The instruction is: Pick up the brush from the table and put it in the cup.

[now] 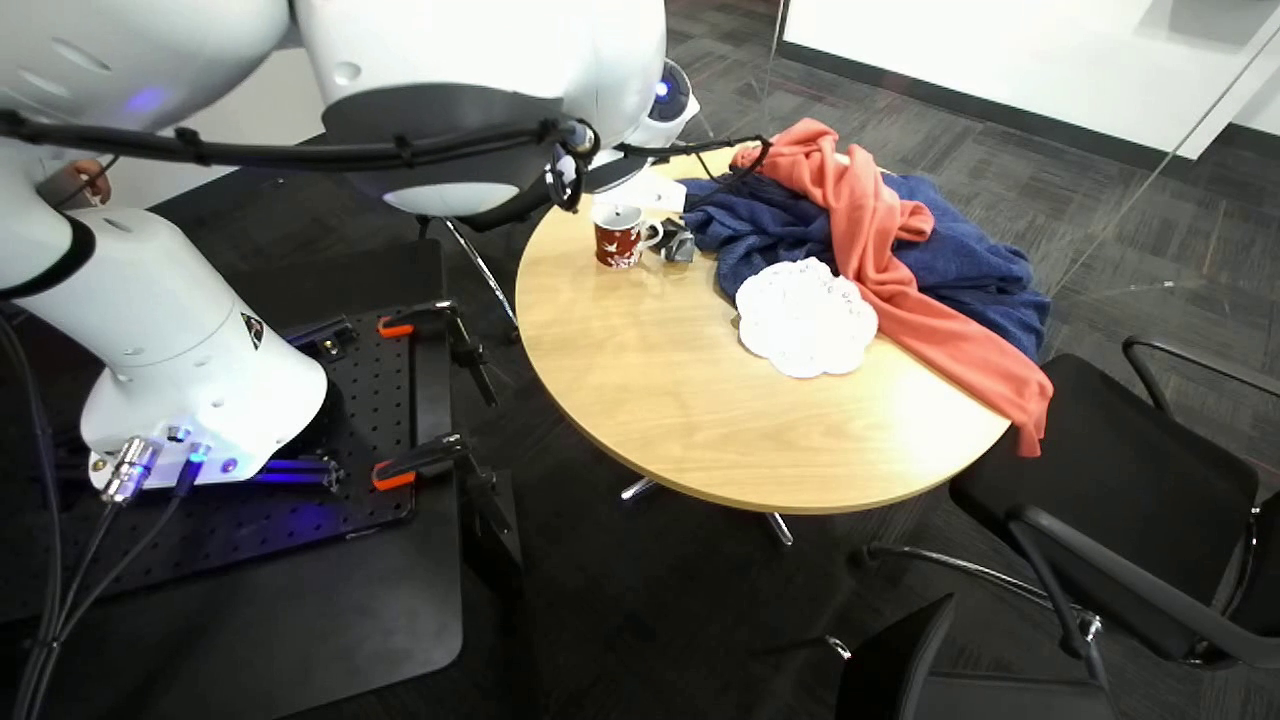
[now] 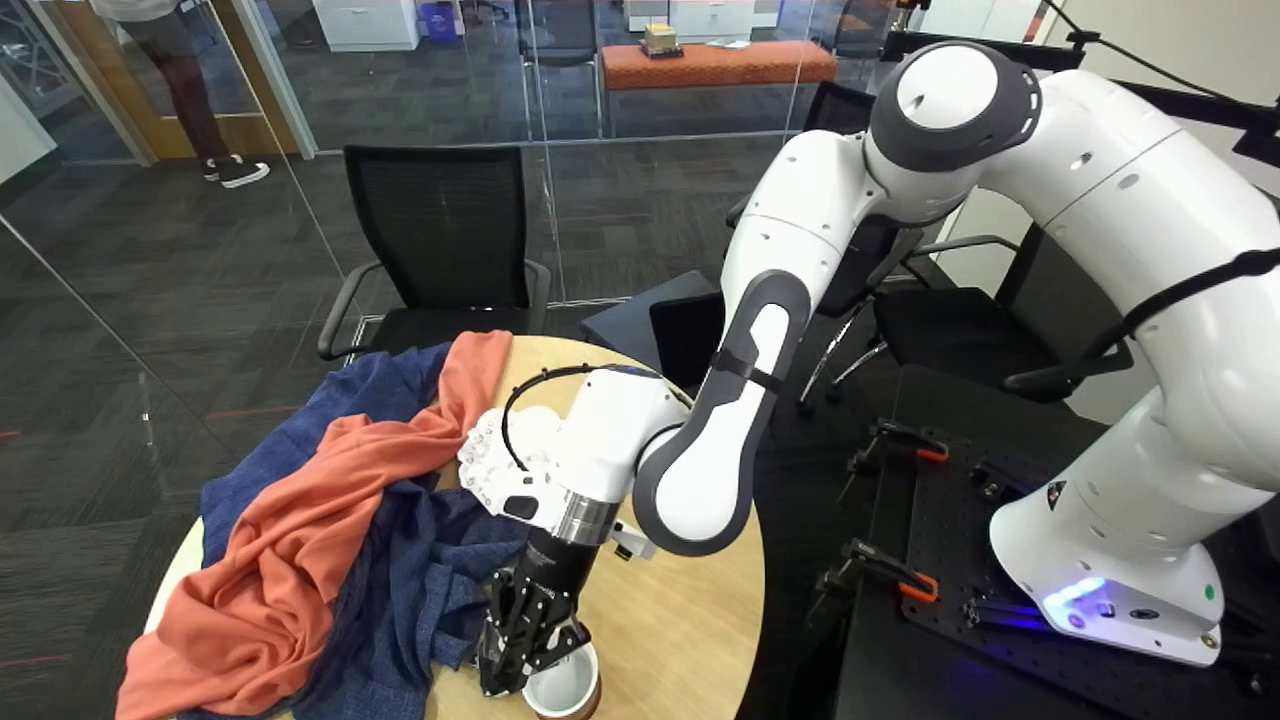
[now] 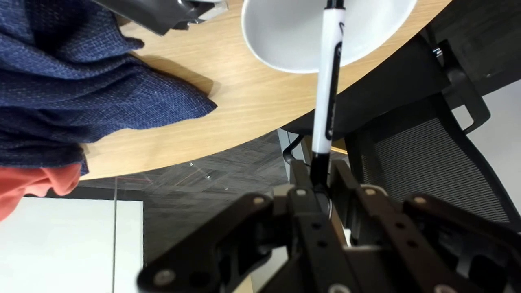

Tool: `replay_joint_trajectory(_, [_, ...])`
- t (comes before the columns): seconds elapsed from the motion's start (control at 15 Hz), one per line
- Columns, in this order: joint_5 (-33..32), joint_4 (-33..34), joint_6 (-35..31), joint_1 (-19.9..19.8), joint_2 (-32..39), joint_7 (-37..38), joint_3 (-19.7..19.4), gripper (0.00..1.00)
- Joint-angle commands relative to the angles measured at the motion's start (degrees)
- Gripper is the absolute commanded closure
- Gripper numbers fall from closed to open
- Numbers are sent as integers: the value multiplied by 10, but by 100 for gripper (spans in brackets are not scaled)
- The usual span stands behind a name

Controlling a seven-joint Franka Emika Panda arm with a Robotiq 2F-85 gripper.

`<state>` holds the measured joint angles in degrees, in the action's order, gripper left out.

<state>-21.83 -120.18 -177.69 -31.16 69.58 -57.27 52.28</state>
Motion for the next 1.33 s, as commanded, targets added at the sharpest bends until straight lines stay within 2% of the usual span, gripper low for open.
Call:
replay_joint_trajectory(0.0, [0,5,-3,6,0,-6,-8,95])
replay_joint_trajectory(0.07, [1,5,-4,9,-3,-4,-13,95])
replay_joint_trajectory(0.13, [2,4,-5,12,-7,-2,-16,56])
replay_joint_trajectory(0.27, [3,3,-8,14,-10,0,-21,48])
replay_joint_trajectory(0.67, [4,-16,-24,21,-41,14,-15,2])
replay_joint_trajectory(0.93, [11,-40,-37,31,-105,44,-1,0])
replay_joint_trajectory(1.27, [42,-52,-23,60,-222,154,-13,0])
